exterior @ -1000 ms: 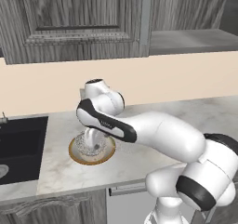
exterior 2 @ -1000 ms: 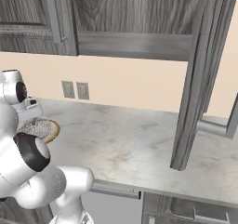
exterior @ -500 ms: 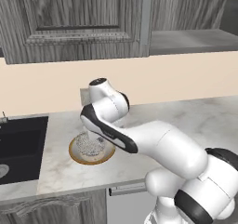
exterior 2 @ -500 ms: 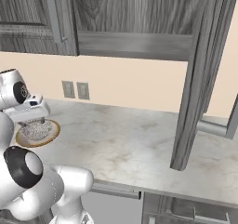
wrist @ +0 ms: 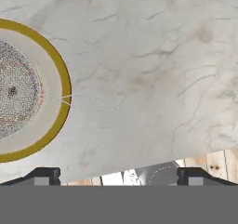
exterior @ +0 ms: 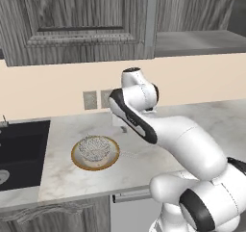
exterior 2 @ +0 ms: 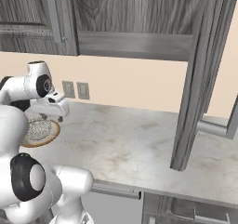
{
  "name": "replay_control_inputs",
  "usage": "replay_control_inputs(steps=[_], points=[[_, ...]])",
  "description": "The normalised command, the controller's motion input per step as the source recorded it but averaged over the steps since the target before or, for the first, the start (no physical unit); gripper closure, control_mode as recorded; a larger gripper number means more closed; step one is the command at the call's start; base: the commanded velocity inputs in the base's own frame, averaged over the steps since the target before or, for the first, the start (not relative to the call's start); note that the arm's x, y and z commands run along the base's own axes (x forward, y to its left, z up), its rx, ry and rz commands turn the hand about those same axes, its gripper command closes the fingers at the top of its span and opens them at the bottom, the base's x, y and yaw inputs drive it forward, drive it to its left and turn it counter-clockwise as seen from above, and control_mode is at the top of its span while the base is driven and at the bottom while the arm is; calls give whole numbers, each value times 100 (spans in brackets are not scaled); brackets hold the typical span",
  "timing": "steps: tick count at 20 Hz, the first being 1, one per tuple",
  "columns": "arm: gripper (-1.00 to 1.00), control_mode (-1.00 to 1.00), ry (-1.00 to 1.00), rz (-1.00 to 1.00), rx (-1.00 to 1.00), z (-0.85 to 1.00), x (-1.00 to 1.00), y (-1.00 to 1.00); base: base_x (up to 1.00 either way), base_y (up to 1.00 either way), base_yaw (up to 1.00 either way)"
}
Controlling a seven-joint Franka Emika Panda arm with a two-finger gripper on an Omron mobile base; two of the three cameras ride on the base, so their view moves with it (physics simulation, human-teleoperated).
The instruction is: Open the cabinet and setup a tea strainer by placing it in the bowl upright.
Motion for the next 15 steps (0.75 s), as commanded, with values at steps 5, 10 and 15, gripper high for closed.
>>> replay_control_inputs(steps=[5, 10, 15], points=[[-100, -100, 0, -33, 28, 0, 0, -100, 0, 0, 0], [-100, -100, 0, -32, 23, 0, 0, -100, 0, 0, 0], [-100, -100, 0, -27, 14, -1, 1, -100, 0, 0, 0]])
